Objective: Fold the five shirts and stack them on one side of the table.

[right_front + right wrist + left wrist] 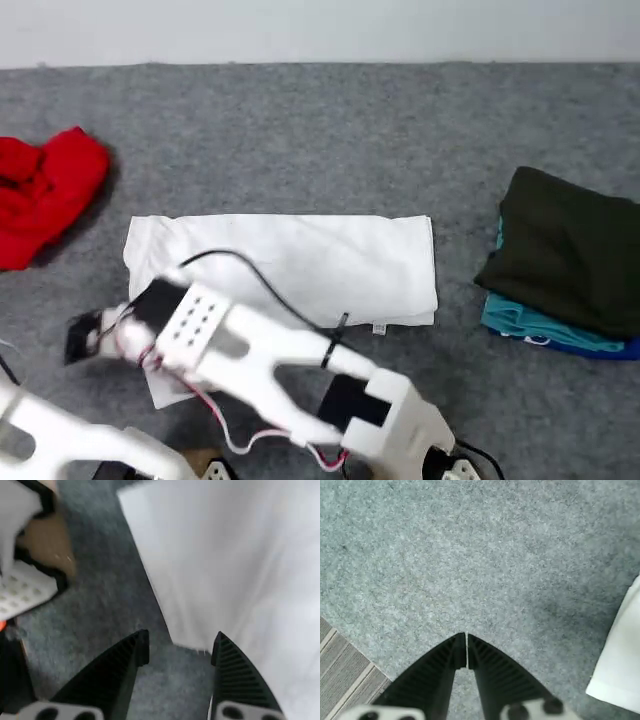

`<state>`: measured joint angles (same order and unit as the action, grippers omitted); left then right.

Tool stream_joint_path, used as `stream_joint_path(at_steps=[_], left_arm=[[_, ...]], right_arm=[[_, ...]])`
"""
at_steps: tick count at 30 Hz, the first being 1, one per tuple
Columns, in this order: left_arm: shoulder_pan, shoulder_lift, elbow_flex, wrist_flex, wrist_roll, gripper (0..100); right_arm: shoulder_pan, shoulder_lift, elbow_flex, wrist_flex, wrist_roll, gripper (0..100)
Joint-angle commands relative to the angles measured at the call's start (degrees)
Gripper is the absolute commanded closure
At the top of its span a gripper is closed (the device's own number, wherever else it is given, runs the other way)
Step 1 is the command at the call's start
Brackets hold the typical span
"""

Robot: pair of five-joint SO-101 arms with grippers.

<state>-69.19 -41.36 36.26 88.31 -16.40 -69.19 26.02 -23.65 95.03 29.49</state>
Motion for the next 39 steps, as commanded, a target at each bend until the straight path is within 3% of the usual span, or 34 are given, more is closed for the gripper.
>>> stream_joint_path(at_steps=[1,11,18,24,29,39], left_arm=[[-0.35,-1.49,-0.22,-0.88,-0.62,99],[-0.35,-1.58,-0.22,-0.88,-0.62,99],[-0.35,-1.58,-0.22,-0.88,-0.62,99],[-0.35,-1.58,-0.22,-0.88,-0.62,99],[-0.35,-1.58,-0.22,-1.05,-0.44,99],[-0.26,-1.32,-0.22,-1.23,-0.44,99]], right_arm=[[-2.77,1.63,-2.73,-2.24,-0.35,78.6],[-3.3,12.0,-3.08,-7.78,0.0,78.6],[-2.24,17.71,-3.08,-8.22,5.71,79.1],[-1.19,19.47,-3.52,-9.89,5.98,99.5],[0.48,19.3,-4.57,-10.33,5.98,98.8],[7.96,19.82,-24.09,-4.09,6.68,98.8]])
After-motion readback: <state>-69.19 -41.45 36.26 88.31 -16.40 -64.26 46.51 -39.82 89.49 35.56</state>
